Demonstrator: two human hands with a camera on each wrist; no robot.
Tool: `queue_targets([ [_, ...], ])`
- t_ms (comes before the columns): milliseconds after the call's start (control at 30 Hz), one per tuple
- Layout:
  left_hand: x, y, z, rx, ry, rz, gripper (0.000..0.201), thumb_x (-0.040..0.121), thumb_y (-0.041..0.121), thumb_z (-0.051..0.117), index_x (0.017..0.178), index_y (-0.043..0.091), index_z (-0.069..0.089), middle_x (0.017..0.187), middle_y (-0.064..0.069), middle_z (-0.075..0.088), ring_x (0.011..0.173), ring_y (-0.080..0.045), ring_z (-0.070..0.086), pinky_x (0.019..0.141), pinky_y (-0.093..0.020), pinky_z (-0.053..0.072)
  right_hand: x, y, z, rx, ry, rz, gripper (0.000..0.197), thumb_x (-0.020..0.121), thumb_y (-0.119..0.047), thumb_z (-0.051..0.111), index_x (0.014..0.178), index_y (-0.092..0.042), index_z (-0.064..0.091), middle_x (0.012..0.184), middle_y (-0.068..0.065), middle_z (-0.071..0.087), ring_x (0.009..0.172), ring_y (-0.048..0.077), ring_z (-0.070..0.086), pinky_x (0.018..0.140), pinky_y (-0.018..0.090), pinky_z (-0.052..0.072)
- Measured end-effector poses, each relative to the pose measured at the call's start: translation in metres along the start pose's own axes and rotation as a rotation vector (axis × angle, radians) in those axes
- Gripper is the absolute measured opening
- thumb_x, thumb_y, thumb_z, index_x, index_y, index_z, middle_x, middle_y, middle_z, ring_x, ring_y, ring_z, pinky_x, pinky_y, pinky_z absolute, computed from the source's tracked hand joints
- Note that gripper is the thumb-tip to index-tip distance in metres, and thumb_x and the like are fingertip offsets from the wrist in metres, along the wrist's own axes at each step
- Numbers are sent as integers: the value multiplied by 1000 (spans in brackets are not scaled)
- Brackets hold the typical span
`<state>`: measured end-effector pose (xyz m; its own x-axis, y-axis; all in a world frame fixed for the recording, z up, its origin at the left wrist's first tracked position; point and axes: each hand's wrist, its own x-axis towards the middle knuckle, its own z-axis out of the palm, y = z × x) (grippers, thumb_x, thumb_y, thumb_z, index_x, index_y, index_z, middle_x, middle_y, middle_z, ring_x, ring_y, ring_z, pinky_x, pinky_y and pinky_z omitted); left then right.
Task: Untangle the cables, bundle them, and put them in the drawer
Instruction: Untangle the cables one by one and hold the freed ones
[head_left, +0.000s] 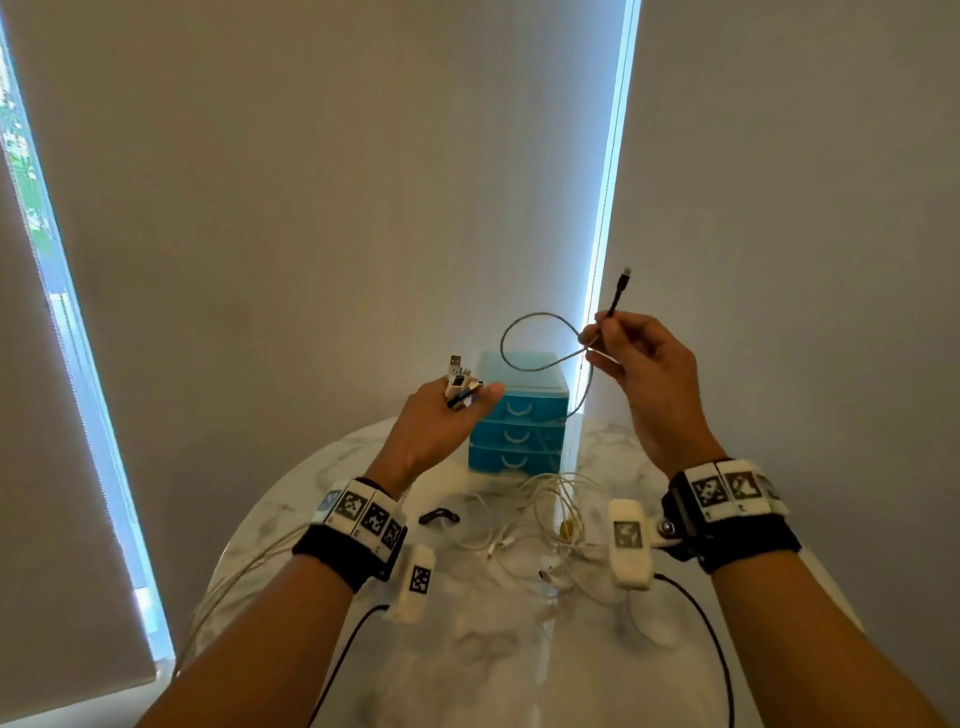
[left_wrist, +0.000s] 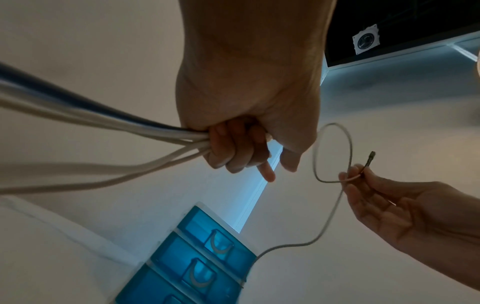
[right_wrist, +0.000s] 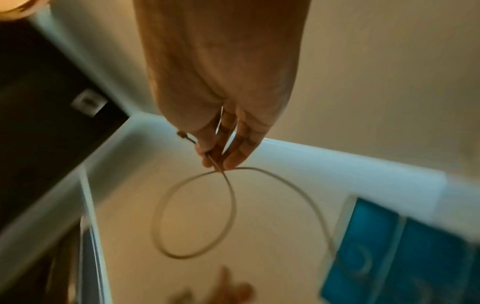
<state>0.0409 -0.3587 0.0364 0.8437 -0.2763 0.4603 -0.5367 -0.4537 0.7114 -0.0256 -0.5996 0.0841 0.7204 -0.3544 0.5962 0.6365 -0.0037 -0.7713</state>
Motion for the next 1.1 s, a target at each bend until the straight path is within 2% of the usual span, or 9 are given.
queue_targets([
  [67, -2, 5, 7, -62, 33, 34, 52, 100, 75, 50, 100, 29, 73, 99, 0, 77, 95, -18, 71, 85, -41, 56, -5, 7, -1, -69, -1, -7, 19, 108, -19, 63, 121, -9, 73, 110, 10, 80, 111, 23, 76, 93, 36, 63],
  [133, -7, 13, 12, -189, 81, 48, 47, 99, 74, 52, 115, 36, 74, 109, 10, 77, 103, -6, 71, 85, -30, 56, -16, 21, -2, -88, 31, 36, 19, 108, -21, 63, 120, -10, 73, 108, 8, 81, 110, 21, 77, 91, 37, 64],
  [267, -11, 18, 25, -309, -68, 44, 50, 96, 77, 54, 126, 43, 75, 113, 22, 77, 104, 10, 70, 91, -21, 55, -46, 59, -3, 34, 101, 170, 21, 107, -23, 65, 120, -9, 73, 109, 11, 81, 110, 24, 76, 90, 38, 64],
  [467, -4, 4, 34, -145, -88, 38, 37, 96, 63, 70, 104, 31, 84, 98, 15, 81, 91, 0, 75, 86, -33, 62, -70, 85, -11, 290, 137, 291, 30, 105, -26, 64, 126, -6, 71, 121, 13, 76, 121, 23, 72, 93, 31, 59],
  [600, -2, 10, 36, -301, 116, -47, 37, 102, 47, 69, 76, 21, 78, 63, 21, 69, 57, 5, 61, 60, -18, 44, -79, 92, -24, 187, -110, 308, 41, 92, -31, 75, 124, -4, 71, 133, 1, 75, 126, 24, 71, 101, 38, 58],
  [733, -1, 17, 42, -382, 147, -115, 33, 98, 37, 73, 70, 19, 72, 49, 17, 55, 45, 0, 46, 57, -29, 36, -92, 98, -30, -33, -393, 373, 29, 87, -13, 84, 113, -2, 76, 122, 7, 78, 105, 22, 73, 82, 28, 57],
  [867, 1, 17, 36, -389, 216, -140, 32, 94, 37, 76, 67, 19, 73, 54, 15, 56, 51, -4, 45, 59, -31, 38, -93, 96, -31, -111, -397, 407, 27, 87, -10, 87, 113, -14, 79, 114, 7, 80, 96, 21, 74, 74, 25, 56],
  [967, 6, 18, 23, -356, 358, -151, 36, 96, 50, 73, 81, 18, 80, 65, 10, 68, 66, -8, 58, 73, -33, 48, -87, 98, -36, -8, -292, 381, 11, 92, -10, 80, 102, -14, 79, 91, 7, 74, 74, 16, 58, 64, 25, 43],
  [1100, 11, 26, 14, -348, 322, -129, 22, 101, 44, 68, 105, 25, 81, 100, 7, 78, 94, -6, 68, 89, -33, 51, -85, 93, -31, 251, -310, 397, 11, 88, -17, 58, 94, -8, 54, 95, 25, 71, 64, 24, 52, 62, 34, 37],
])
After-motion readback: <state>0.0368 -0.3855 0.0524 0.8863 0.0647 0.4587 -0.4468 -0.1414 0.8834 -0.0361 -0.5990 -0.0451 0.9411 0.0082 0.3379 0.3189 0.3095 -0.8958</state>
